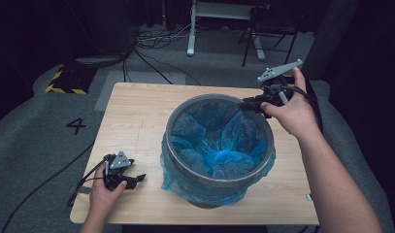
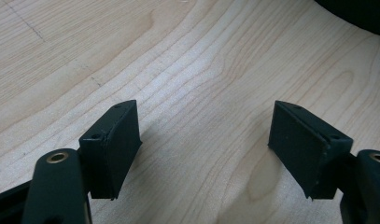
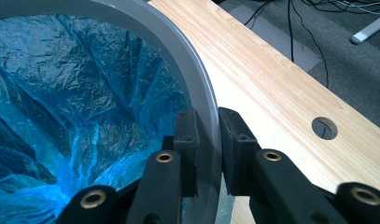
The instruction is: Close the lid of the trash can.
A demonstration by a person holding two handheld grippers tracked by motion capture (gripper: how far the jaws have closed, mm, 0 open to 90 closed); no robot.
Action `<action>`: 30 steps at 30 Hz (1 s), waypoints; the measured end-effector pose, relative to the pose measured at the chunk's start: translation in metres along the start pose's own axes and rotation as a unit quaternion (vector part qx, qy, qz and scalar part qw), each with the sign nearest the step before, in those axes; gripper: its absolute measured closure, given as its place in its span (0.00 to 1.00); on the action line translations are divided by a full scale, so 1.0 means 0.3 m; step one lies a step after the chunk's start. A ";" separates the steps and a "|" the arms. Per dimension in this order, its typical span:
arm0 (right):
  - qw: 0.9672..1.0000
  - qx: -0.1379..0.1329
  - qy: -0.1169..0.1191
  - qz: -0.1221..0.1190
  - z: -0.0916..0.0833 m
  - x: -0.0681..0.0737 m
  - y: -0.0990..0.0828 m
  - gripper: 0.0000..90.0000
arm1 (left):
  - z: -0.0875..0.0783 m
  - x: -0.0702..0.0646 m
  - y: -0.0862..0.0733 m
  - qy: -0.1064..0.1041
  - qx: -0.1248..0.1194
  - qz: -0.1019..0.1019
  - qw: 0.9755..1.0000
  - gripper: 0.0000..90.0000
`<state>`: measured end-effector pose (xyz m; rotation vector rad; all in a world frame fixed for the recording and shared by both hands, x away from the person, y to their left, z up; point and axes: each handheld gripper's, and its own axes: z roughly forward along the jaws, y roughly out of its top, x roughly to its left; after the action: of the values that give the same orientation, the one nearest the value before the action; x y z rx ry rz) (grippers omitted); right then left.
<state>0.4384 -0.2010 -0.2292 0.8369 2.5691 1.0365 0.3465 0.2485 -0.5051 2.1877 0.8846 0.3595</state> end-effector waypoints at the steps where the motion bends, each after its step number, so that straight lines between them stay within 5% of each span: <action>1: 1.000 0.002 -0.002 -0.002 0.003 0.004 0.003 0.87 | 0.000 0.000 0.000 0.000 0.000 0.000 1.000 0.28; 13: 1.000 -0.005 0.001 0.001 0.015 -0.005 -0.003 0.86 | 0.000 0.000 0.000 0.000 0.000 0.000 1.000 0.28; 15: 1.000 -0.025 -0.004 -0.006 0.016 -0.001 -0.008 0.69 | 0.000 0.000 0.000 0.000 0.000 0.000 1.000 0.28; 20: 0.999 -0.051 0.000 -0.003 -0.013 0.002 -0.021 0.57 | 0.000 0.000 0.000 0.000 0.000 0.000 1.000 0.28; 30: 0.997 -0.078 -0.001 -0.010 -0.133 0.019 -0.056 0.52 | 0.000 0.000 0.000 0.000 0.000 0.000 1.000 0.28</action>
<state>0.4101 -0.2297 -0.2125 0.7687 2.4514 1.2108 0.3465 0.2484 -0.5051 2.1876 0.8843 0.3599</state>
